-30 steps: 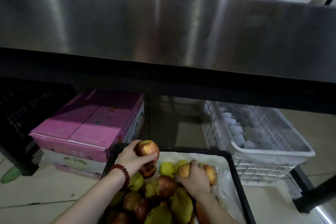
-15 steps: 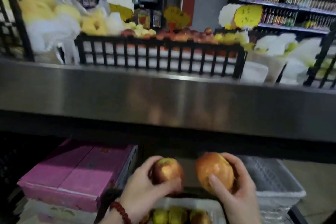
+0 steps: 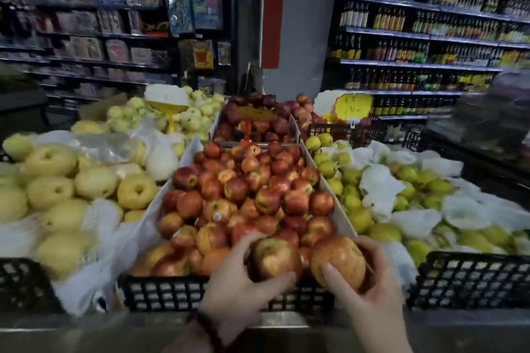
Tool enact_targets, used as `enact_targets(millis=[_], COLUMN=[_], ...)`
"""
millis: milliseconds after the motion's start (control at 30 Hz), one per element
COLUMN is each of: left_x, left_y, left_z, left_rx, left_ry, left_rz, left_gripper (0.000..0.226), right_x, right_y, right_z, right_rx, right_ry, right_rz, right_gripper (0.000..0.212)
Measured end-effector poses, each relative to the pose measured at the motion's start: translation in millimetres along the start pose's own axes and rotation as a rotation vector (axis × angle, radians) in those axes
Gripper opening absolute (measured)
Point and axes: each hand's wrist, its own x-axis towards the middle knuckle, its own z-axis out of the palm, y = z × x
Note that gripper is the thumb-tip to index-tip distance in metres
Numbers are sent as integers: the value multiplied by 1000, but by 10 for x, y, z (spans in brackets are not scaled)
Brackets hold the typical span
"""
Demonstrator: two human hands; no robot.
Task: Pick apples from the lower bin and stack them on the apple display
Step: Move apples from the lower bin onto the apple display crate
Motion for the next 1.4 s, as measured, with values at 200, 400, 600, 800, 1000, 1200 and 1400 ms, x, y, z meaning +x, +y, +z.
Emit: enact_targets(millis=[200,400,600,800,1000,1200,1400], left_x=[1023,1601,1679,1400,777,48,-705], left_y=[234,-131,-404,-220,84,-394,-1405], left_z=[-88,119,268,43,4,98,432], left_rx=[503,849,913,678,86,-66,-233], left_ry=[47,-44,-185,-67,22,46,-6], left_rz=[20,-80,-167,-39,17,138,101], left_gripper=[66,76,79,56,27,7,11], right_x=[634,912,1033,1017,762,-46,-1088], right_y=[68,574,735,450,79,128,805], right_z=[312,615,724,641,601,546,472], right_rx=[-261,-583,-614,-582,-223,170,353], right_ry=[0,-175,-349,-206,-82,-134,-246], right_rz=[93,225,281,93,12,-31,-75], right_gripper=[59,58,64,50,17,12,6])
